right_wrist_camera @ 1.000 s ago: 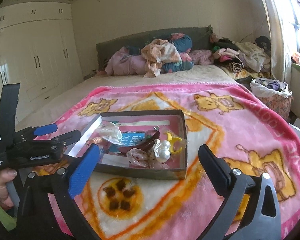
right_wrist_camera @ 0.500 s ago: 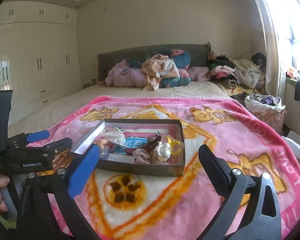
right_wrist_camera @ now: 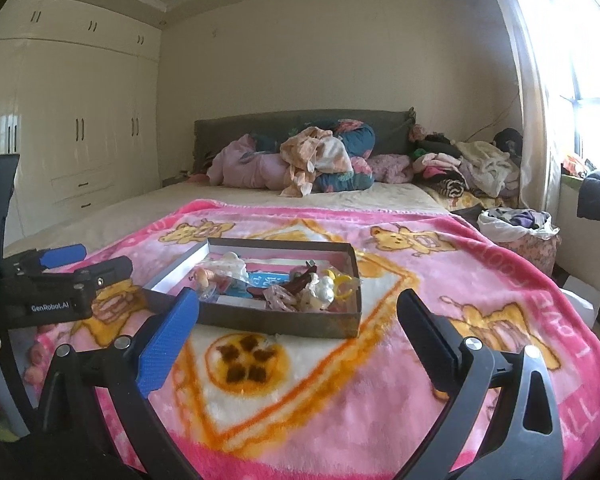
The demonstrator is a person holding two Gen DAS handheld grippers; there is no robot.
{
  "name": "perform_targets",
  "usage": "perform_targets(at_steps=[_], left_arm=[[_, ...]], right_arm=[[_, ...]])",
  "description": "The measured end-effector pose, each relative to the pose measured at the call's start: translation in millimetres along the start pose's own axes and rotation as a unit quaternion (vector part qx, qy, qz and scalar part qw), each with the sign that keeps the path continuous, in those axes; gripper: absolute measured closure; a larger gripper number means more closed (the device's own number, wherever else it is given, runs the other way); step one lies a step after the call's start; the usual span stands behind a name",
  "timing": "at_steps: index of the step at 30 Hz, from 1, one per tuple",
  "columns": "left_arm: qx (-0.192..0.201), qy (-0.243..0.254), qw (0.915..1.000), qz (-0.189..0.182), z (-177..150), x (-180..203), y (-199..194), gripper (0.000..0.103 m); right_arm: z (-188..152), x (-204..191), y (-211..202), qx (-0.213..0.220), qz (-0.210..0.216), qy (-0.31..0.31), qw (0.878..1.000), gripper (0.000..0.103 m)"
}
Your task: Organize jewelry
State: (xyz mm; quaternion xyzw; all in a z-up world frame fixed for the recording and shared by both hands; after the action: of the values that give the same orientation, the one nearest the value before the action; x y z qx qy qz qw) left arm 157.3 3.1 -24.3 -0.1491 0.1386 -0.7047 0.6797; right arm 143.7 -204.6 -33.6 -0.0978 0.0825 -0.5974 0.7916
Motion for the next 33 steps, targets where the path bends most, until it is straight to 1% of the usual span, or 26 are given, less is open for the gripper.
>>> perform_targets(at_steps=[6,14,33], left_arm=[[0.013,0.001,0.9999,0.001,-8,4,-7,0.012],[0.015,0.005,0.9999,0.000,-20,7,-6,0.012],[0.010,0.007,0.9999,0.000,-28,6,0,0.011]], right_arm=[[-9,3,-6,0.015,0.000,0.009,1.000,0.006],[-26,5,-2,0.005,0.002,0.010,1.000,0.006],[-31,4,3,0.003,0.004,0.011,1.000,0.006]])
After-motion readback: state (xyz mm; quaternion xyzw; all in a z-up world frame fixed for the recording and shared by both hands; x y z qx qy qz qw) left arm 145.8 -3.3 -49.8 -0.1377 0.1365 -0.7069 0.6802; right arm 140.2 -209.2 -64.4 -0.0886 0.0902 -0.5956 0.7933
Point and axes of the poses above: each gripper's, at about its wrist camera, not at the fingertips, and y roughly the way its jaws point, x to its right, z to its top, the point moved 5 cm from there along y, roughly the way its jaws point, and after that the axes turned 2 degrees about x, right-handed, at the moved point
